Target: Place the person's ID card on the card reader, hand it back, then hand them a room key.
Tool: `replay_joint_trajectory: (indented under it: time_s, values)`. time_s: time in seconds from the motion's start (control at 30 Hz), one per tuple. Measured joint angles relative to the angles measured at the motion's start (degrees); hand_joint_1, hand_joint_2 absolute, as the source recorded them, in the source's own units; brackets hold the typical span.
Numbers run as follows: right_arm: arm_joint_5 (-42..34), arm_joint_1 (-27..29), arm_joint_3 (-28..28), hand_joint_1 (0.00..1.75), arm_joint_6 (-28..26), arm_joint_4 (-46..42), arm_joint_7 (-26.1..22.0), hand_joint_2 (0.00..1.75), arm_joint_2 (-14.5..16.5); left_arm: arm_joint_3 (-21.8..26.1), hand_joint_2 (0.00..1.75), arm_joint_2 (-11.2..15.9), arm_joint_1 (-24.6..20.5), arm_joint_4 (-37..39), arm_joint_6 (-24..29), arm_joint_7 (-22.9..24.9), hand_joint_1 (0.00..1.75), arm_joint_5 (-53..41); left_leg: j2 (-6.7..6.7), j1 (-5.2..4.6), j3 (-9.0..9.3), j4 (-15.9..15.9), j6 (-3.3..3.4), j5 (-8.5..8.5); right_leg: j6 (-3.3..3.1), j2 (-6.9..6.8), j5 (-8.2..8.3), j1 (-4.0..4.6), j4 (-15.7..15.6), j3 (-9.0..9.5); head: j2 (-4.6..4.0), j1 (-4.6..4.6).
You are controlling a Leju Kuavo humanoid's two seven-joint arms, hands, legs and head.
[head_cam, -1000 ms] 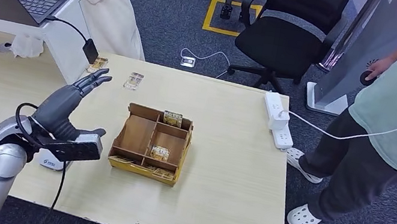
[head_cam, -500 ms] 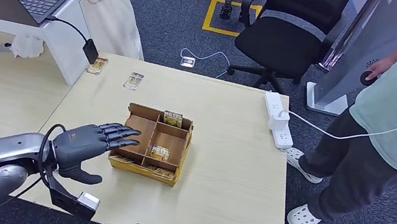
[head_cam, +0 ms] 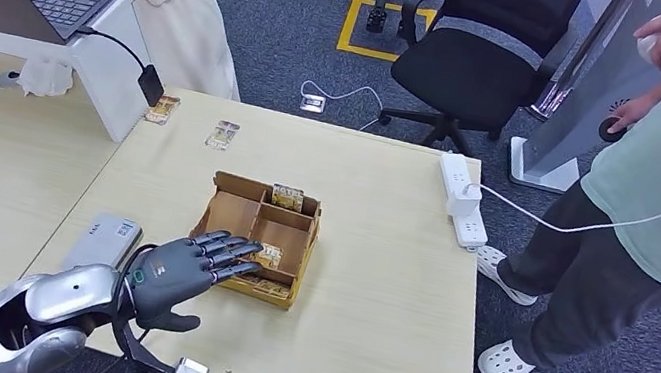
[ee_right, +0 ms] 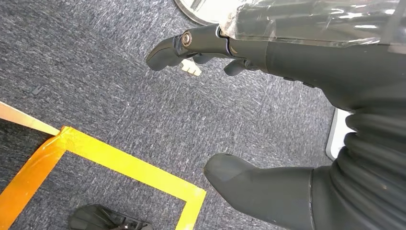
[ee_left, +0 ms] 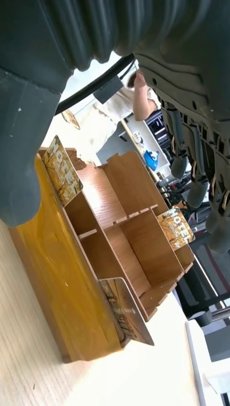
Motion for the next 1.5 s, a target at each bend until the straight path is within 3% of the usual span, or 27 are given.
replay_joint_trajectory:
  time_s: [0.13,0.33,0.53,1.17,1.5]
  values:
    - [-0.52,0.01,0.25,0.0,0.16,0.0,0.31,1.75,0.0,-0.04,1.75,-1.49,0.96,-0.05,1.35,3.0,0.0,-4.94,0.0,0.0,0.01,0.0,0.0,0.0,0.0,0.01,0.0,0.0,0.01,0.0,0.0,-0.02]
    - [-2.29,0.05,1.0,0.0,0.52,-0.41,0.78,1.75,0.0,1.56,1.75,-8.08,4.35,-0.05,2.8,10.08,0.0,-17.9,0.0,-0.02,-0.01,0.01,0.0,0.0,0.0,0.01,0.0,-0.02,-0.01,-0.01,0.0,0.01]
    - [-3.62,0.03,2.19,0.0,0.52,-0.86,1.68,1.75,0.0,5.51,1.75,-13.17,6.05,-0.03,2.81,10.9,0.0,-21.47,0.0,-0.03,0.0,0.02,0.0,0.0,0.01,0.0,0.01,-0.02,-0.02,-0.02,0.0,-0.01]
    - [-3.85,0.01,2.41,0.0,0.52,-0.97,1.76,1.75,0.0,7.47,1.75,-15.74,6.81,-0.03,2.75,10.9,0.0,-21.91,0.0,-0.01,0.0,0.01,0.0,0.0,0.01,0.01,0.01,-0.01,0.01,-0.03,0.0,0.01]
    - [-4.18,0.03,2.72,0.0,0.83,-1.68,2.49,1.75,0.0,12.16,1.75,-19.02,8.13,0.0,1.31,11.19,0.0,-25.56,0.0,-0.01,0.0,0.01,0.0,0.0,0.01,0.01,0.01,-0.01,0.01,-0.03,0.0,-0.01]
